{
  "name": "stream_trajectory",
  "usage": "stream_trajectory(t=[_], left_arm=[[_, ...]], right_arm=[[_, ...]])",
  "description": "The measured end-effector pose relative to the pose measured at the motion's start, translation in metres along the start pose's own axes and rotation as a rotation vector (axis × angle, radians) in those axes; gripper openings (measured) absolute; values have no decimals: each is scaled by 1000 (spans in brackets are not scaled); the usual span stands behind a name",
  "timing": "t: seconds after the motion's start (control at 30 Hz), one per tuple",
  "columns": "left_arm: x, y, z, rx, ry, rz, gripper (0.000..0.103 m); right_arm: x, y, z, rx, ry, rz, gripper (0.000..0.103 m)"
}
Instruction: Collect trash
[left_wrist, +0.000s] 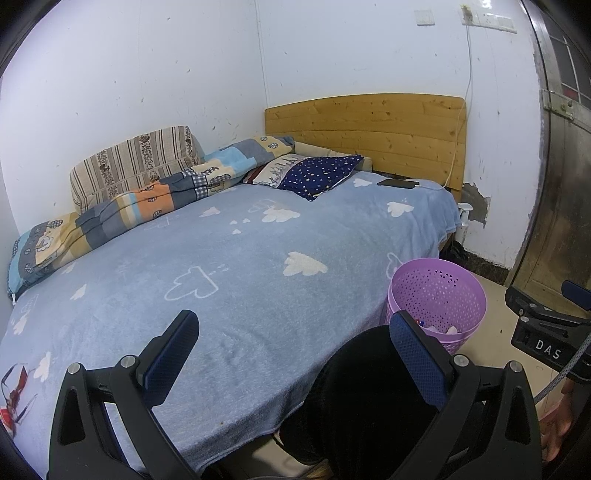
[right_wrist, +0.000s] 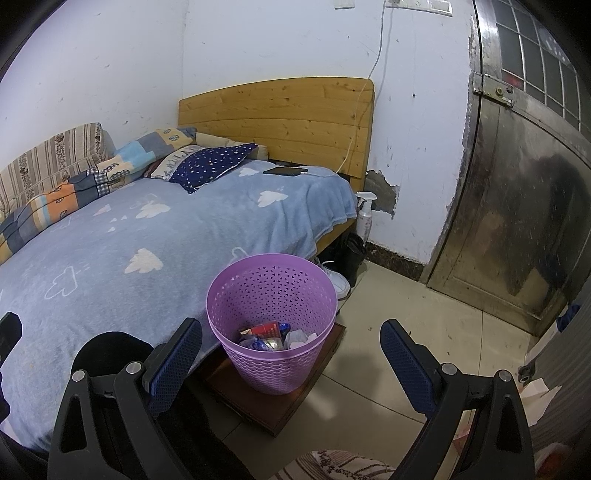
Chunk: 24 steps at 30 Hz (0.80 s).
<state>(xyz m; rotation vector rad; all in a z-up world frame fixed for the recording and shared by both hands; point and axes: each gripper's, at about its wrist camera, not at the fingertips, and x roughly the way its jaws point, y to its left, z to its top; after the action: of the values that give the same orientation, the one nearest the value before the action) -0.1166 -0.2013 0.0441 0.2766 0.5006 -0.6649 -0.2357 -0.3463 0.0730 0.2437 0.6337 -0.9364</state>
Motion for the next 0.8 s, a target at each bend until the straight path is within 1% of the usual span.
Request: stream_trajectory(t=[0.33,0.43,0.5,0.63,0.67,0.7,0.73,0.77,0.8], left_arm=[[-1,1,2,-4,1,1,103],[-1,7,5,-27,9,13,103],[2,20,5,-62,23,35,103],[15,67,-3,-184,66,113,103],[22,89,-8,-237,84,151,103],[26,104,-14,-271,97,181,103],[31,120,-21,-304,113,223,103],[38,140,-29,-341,138,287,103],[45,158,-37,-365,167,348,103]], right_arm=[[0,1,2,-8,-3,5,98],[1,6,3,-18,-9,21,98],[1,13,9,-43,-24,53,98],[2,43,32,-112,-51,186,98],[1,53,38,-125,-66,244,98],[1,66,43,-139,-85,330,101],[1,78,46,-150,-99,404,102],[3,93,48,-162,-109,465,102],[9,116,50,-183,-103,475,102]])
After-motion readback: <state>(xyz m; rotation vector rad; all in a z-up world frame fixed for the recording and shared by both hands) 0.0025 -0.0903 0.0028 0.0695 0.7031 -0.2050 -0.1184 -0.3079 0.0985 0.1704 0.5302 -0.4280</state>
